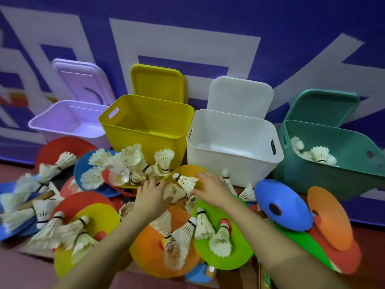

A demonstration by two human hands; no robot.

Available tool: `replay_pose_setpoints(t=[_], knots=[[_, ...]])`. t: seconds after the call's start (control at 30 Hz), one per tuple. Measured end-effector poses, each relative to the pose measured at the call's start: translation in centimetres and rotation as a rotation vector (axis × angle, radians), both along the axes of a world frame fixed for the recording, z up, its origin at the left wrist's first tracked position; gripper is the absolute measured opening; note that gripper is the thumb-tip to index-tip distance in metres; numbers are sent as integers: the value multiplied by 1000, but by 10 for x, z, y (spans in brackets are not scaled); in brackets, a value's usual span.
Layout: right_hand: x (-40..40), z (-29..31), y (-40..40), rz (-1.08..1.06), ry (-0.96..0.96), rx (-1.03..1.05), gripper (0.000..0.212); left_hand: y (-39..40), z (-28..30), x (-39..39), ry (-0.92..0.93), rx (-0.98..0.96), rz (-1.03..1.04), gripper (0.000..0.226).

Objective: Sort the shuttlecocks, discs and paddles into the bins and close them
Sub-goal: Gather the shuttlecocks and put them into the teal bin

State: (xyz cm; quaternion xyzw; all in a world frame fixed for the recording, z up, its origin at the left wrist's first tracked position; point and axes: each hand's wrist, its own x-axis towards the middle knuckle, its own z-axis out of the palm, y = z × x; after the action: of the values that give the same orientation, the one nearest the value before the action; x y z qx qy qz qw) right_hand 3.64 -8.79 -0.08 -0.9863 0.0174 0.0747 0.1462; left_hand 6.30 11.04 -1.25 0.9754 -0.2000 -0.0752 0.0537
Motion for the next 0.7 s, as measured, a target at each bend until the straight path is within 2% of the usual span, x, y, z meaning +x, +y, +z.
replay_pose_setpoints(t=[0.1,0.17,0.3,0.43,0.53,0.7], knots=[[10,-15,15,29,87,-109,55,11,-10,3,-55,4,-49,54],[10,-23,20,17,72,-146,47,13,-15,6,-90,-23,-66,46],[4,-31,22,1,4,-115,26,18,-25,9,-169,-126,-81,20],[1,-32,17,20,-6,-119,21,16,-29,11,-191,-217,-87,19],[0,-31,15,-6,-93,-85,22,15,-28,12,-208,-315,-75,14],[0,-20,11,-151,-287,96,19,7,-13,13,-258,-455,-106,6]])
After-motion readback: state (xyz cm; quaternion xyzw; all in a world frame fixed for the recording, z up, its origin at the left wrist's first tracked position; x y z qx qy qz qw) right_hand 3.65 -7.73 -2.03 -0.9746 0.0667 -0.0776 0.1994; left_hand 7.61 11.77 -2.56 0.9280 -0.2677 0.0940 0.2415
